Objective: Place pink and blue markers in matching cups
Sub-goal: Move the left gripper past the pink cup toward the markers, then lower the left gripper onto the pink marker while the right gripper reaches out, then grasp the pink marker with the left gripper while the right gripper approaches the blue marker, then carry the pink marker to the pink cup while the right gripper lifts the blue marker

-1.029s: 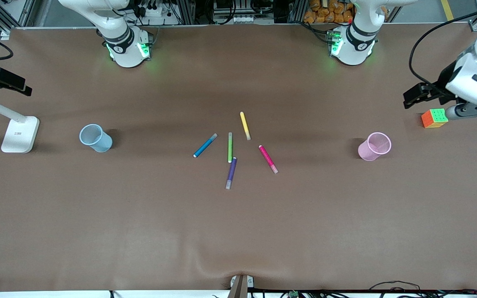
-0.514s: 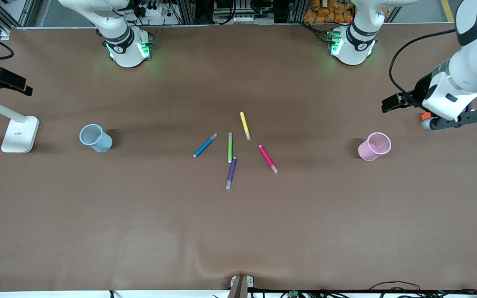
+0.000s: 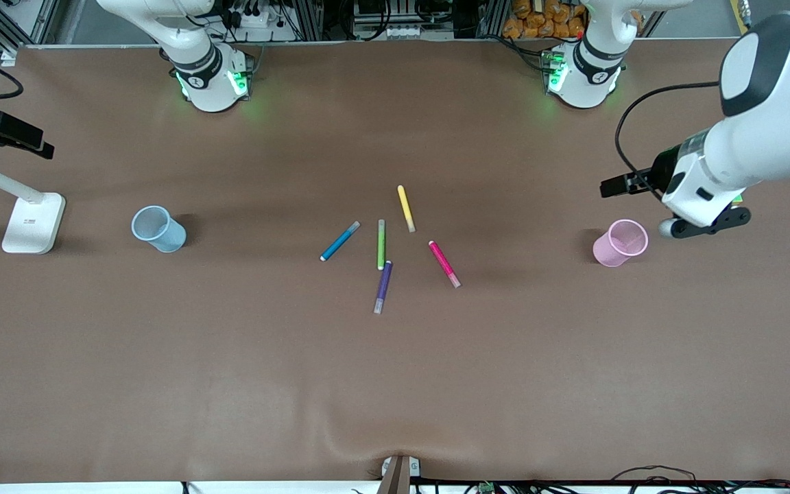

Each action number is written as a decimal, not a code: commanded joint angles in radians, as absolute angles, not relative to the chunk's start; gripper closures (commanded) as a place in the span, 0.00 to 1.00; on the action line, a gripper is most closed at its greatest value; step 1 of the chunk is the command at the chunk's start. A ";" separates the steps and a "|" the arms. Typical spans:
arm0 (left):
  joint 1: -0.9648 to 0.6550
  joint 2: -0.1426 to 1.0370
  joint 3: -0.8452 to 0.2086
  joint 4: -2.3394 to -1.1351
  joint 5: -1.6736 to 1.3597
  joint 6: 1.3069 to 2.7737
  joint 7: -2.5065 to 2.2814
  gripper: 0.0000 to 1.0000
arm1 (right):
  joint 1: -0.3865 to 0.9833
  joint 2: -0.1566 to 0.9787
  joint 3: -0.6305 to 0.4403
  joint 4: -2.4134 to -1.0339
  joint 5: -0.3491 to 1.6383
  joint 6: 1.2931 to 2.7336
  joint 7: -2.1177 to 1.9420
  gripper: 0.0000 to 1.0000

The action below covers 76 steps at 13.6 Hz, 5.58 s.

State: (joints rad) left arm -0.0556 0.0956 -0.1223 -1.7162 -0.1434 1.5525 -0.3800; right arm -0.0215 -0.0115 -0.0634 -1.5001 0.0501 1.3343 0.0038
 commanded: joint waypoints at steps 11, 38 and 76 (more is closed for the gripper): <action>-0.173 0.323 -0.141 -1.583 -0.182 1.589 -0.571 0.00 | -0.025 0.003 -0.063 -1.477 0.055 1.322 -0.008 0.00; -0.291 0.736 -0.141 -1.460 -0.477 1.965 -1.045 0.09 | -0.014 0.219 -0.061 -1.471 0.045 1.328 -0.011 0.00; -0.262 0.637 -0.129 -1.491 -0.250 1.927 -0.994 1.00 | 0.678 0.523 -0.058 -1.967 0.463 2.402 1.060 0.24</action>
State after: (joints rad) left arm -0.2889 0.7261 -0.1318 -1.4608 -0.3197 2.0061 -0.9874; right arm 0.6469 0.5071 -0.0484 -1.9643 0.4389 2.3660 1.0449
